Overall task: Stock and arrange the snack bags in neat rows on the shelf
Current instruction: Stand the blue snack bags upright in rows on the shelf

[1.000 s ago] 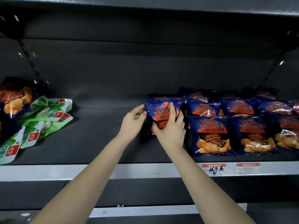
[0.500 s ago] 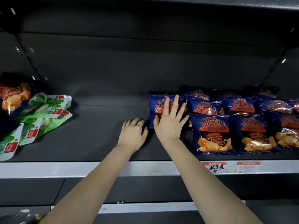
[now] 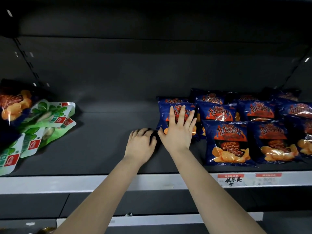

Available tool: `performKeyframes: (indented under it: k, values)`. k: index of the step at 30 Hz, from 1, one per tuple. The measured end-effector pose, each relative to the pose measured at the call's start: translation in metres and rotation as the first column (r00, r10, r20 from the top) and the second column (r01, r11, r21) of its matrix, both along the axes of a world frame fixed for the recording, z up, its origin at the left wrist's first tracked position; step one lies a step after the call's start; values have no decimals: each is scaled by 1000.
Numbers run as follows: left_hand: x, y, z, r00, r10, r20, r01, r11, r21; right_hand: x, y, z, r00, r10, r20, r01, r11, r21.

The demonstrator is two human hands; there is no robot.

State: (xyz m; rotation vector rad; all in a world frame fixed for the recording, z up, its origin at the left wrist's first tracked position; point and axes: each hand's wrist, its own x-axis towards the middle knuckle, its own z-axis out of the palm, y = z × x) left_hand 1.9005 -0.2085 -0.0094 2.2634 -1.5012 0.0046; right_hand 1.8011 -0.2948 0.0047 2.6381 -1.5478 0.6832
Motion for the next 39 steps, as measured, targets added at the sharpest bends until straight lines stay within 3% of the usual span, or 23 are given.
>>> performKeyframes:
  k: [9,24,29,39]
  values:
    - [-3,2,3,1000,-2,-9,2,999,-34,1,-4,-8,996,10,84,-6,999,-43]
    - [-4,1,2,1000,-3,-13,3,1000,-23,6,-11,-16,997,-38,61,43,995,-86]
    - [-4,2,2,1000,1,-14,-2,1000,-18,4,-8,-14,999,-27,33,29,998,-54]
    - [-3,1,1,1000,14,-5,-15,1000,-14,-2,-6,-8,982,62,177,-70,997,42]
